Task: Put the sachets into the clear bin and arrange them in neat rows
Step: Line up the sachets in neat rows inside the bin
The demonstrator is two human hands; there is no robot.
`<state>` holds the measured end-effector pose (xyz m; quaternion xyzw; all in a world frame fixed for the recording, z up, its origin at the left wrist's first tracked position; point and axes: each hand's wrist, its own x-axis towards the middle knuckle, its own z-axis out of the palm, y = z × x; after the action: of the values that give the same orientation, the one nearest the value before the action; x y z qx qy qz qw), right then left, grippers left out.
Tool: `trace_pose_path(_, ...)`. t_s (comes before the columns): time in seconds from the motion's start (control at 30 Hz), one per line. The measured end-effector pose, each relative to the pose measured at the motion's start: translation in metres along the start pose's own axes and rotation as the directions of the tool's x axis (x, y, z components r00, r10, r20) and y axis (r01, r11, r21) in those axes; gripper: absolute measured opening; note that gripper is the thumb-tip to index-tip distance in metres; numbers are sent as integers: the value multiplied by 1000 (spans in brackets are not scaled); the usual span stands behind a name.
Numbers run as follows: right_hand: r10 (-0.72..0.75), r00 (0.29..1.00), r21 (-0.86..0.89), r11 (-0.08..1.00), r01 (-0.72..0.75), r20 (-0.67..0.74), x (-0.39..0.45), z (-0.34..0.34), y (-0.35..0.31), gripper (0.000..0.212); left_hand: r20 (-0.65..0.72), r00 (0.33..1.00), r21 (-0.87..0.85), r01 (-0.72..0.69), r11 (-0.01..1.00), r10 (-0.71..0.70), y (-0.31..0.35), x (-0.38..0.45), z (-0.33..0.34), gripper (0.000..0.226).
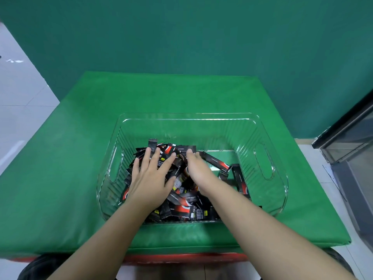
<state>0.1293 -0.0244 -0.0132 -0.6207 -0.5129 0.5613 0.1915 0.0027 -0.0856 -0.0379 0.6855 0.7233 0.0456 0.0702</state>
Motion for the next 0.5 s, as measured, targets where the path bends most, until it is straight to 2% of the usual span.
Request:
trace_pose_path(0.17,35,987,110,993,-53,158,-4,17,5,68,31,997,-25,-65,998,66,4,2,5,56)
trace_pose_path(0.37,32,970,244,965,-93,242,-6,-4,7,68,86,996,34,-29,999,26,10,5,8,53)
trace_pose_path(0.43,16,952,227,970,-89,304,-8,-22,9,66,110,994,43,-17,999,12,11,7,8,52)
trace_pose_path(0.5,0,958,148,988,-44,286,-11,-41,13,58,120,993,38,-11,999,6,12,8,6,51)
